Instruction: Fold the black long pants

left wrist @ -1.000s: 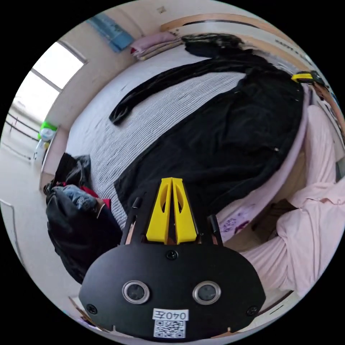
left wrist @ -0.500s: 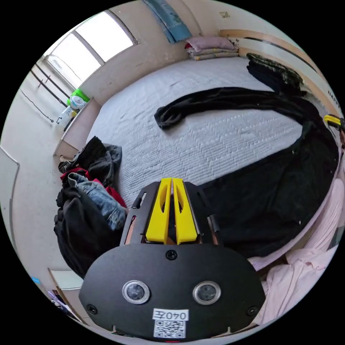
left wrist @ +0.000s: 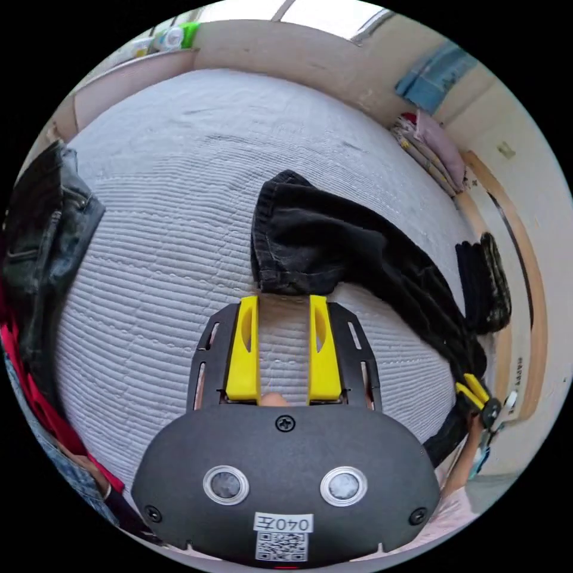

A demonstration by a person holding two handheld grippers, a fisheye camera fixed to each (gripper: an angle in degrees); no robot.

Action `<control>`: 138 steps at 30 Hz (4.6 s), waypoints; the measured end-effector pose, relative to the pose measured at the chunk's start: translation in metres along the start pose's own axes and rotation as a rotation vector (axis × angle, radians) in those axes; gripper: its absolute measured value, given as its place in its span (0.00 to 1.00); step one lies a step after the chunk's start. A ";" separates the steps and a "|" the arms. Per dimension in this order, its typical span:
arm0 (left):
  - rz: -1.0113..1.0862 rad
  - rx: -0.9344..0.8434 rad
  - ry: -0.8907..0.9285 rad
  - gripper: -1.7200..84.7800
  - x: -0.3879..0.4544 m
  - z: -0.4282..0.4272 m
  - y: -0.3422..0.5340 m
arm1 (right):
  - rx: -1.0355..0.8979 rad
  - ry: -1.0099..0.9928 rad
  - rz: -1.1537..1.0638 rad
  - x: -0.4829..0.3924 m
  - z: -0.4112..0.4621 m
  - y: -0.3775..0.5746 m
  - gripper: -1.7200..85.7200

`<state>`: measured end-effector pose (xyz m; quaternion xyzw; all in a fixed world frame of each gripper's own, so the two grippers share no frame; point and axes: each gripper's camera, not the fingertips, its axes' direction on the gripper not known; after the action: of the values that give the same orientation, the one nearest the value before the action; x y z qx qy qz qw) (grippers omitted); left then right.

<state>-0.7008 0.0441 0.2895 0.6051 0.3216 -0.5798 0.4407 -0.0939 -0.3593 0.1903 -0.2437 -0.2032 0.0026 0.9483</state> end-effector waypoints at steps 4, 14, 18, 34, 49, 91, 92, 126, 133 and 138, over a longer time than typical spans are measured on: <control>-0.107 0.000 0.091 0.03 -0.040 0.020 -0.022 | -0.081 0.102 -0.029 0.005 0.004 -0.011 0.06; 0.169 0.170 0.322 0.01 -0.034 -0.111 -0.063 | -0.014 0.039 -0.107 0.062 -0.108 -0.013 0.01; 0.235 0.017 0.052 0.00 -0.071 -0.097 -0.021 | -0.026 -0.190 -0.184 0.064 -0.115 0.008 0.01; 0.261 0.090 -0.267 0.01 -0.014 -0.023 -0.080 | 0.046 -0.361 -0.112 0.124 -0.173 -0.026 0.08; 0.799 0.014 -0.488 0.01 0.121 0.040 -0.091 | 0.034 -0.452 -0.113 0.116 -0.187 -0.021 0.02; 0.615 0.068 -0.610 0.01 0.208 -0.162 -0.024 | -0.079 -0.152 0.221 0.097 -0.127 -0.051 0.01; 0.579 0.007 -0.678 0.01 0.197 -0.149 -0.026 | -0.096 -0.130 0.237 0.097 -0.117 -0.057 0.01; 0.928 0.190 -0.594 0.01 0.656 -0.374 0.109 | 0.255 -0.193 0.361 0.139 -0.254 0.259 0.01; 1.038 0.110 -0.233 0.01 0.824 -0.363 0.112 | 0.092 0.043 0.652 0.298 -0.215 0.284 0.01; 1.016 0.074 -0.396 0.01 0.830 -0.309 0.088 | -0.110 -0.048 0.684 0.361 -0.126 0.291 0.01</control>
<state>-0.3920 0.1872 -0.5329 0.5786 -0.1212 -0.4077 0.6959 0.3135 -0.1240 0.0935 -0.3485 -0.1318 0.3151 0.8729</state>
